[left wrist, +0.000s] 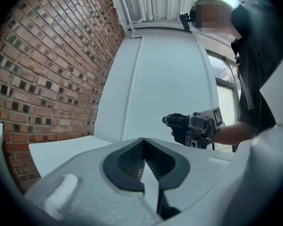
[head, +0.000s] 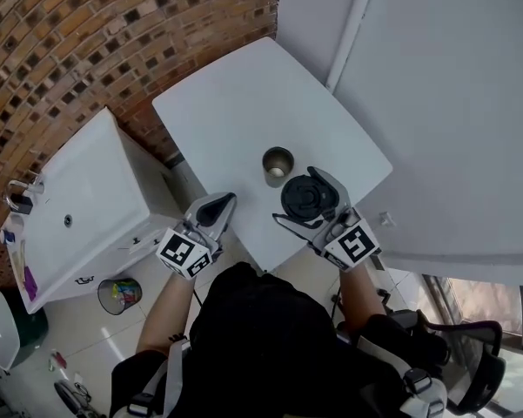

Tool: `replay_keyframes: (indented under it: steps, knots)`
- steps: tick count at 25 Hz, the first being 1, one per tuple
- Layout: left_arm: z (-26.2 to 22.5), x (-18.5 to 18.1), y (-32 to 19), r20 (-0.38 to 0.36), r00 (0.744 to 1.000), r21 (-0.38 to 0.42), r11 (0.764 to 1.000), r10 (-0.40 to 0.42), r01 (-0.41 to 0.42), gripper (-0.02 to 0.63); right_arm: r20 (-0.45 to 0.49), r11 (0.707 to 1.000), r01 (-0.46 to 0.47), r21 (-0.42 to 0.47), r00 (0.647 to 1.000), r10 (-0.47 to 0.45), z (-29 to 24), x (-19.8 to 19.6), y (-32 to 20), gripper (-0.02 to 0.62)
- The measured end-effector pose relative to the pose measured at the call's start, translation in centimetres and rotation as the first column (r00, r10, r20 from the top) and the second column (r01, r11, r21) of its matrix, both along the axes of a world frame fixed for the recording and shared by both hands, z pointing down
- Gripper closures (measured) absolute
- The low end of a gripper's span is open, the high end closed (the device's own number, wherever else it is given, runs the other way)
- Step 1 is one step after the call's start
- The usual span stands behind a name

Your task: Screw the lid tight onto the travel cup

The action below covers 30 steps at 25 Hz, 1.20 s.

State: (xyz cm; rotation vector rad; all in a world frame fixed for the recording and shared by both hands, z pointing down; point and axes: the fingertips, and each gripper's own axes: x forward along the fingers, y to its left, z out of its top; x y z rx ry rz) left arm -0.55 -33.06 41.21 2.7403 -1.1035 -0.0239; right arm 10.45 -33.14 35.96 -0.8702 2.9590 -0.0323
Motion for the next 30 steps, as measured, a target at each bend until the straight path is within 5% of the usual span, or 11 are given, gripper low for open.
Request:
replay_keyframes:
  steps: [14, 18, 23, 26, 30]
  knots:
    - [7.1, 1.6, -6.2, 0.078, 0.987, -0.059, 0.989, 0.142, -0.138, 0.6, -0.012, 0.99, -0.131, -0.052, 0.991, 0.13, 4.0, -1.2, -6.6, 0.107]
    - [12.5, 3.4, -6.8, 0.099, 0.967, -0.134, 0.966, 0.235, -0.221, 0.505, -0.028, 0.984, -0.165, -0.073, 0.986, 0.163, 5.6, -0.7, -8.0, 0.107]
    - [18.0, 5.7, -7.2, 0.165, 0.923, -0.223, 0.925, 0.347, -0.307, 0.256, -0.034, 0.98, -0.184, -0.076, 0.983, 0.181, 6.7, -0.3, -8.9, 0.107]
    - [19.3, 6.6, -8.6, 0.194, 0.916, -0.197, 0.929, 0.351, -0.314, 0.193, -0.026, 0.98, -0.186, -0.077, 0.982, 0.185, 7.2, -0.2, -9.6, 0.107]
    - [19.7, 8.6, -9.3, 0.23, 0.891, -0.157, 0.919, 0.391, -0.362, 0.192, -0.048, 0.979, -0.192, -0.066, 0.981, 0.189, 8.1, 0.2, -10.1, 0.107]
